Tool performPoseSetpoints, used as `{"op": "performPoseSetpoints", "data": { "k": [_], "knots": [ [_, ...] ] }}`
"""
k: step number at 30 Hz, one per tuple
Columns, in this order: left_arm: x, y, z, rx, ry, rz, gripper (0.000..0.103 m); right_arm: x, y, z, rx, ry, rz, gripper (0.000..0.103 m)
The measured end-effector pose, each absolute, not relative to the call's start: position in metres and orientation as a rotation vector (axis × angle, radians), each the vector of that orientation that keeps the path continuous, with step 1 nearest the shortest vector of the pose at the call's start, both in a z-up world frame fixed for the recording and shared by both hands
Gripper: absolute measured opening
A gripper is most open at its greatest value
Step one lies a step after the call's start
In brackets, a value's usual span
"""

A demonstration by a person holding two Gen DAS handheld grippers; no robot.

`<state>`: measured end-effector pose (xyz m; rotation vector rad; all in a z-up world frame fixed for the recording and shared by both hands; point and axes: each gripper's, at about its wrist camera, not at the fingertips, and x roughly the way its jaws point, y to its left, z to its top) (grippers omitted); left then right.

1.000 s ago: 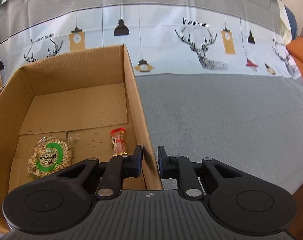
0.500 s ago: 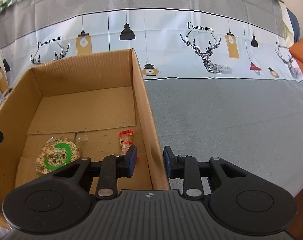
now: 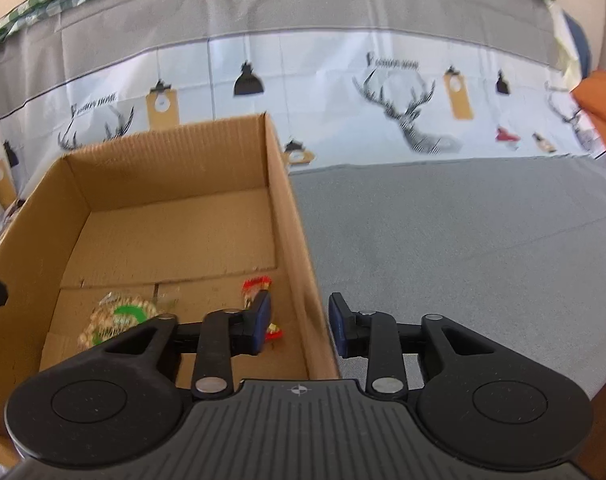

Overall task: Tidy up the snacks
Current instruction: 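Withdraw both open tools from the box, then reach the left tool to the dark chocolate bar while the right tool reaches the red wafer pack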

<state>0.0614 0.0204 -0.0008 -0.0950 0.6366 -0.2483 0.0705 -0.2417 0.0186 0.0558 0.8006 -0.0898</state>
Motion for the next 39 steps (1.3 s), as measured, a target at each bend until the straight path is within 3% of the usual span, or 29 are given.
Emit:
{"op": "performPoseSetpoints", "data": {
  "k": [2, 11, 13, 18, 30, 39],
  "knots": [
    [0.055, 0.021, 0.003, -0.081, 0.616, -0.252, 0.072, 0.067, -0.237, 0.026, 0.035, 0.751, -0.124, 0.047],
    [0.028, 0.060, 0.029, -0.113, 0.558, -0.372, 0.070, 0.038, -0.200, 0.059, 0.094, 0.523, -0.060, 0.047],
    [0.030, 0.078, 0.031, -0.112, 0.587, -0.392, 0.064, 0.030, -0.185, 0.062, 0.121, 0.489, 0.009, 0.047],
    [0.039, 0.136, 0.020, -0.205, 0.653, -0.319, 0.028, 0.019, -0.131, 0.065, 0.109, 0.452, 0.172, 0.047],
    [0.051, 0.210, 0.002, -0.336, 0.760, -0.053, 0.027, 0.017, -0.019, 0.056, 0.130, 0.523, 0.433, 0.047],
    [0.051, 0.249, -0.001, -0.431, 0.755, 0.123, 0.027, 0.039, 0.052, 0.012, 0.149, 0.714, 0.482, 0.038]
  ]
}}
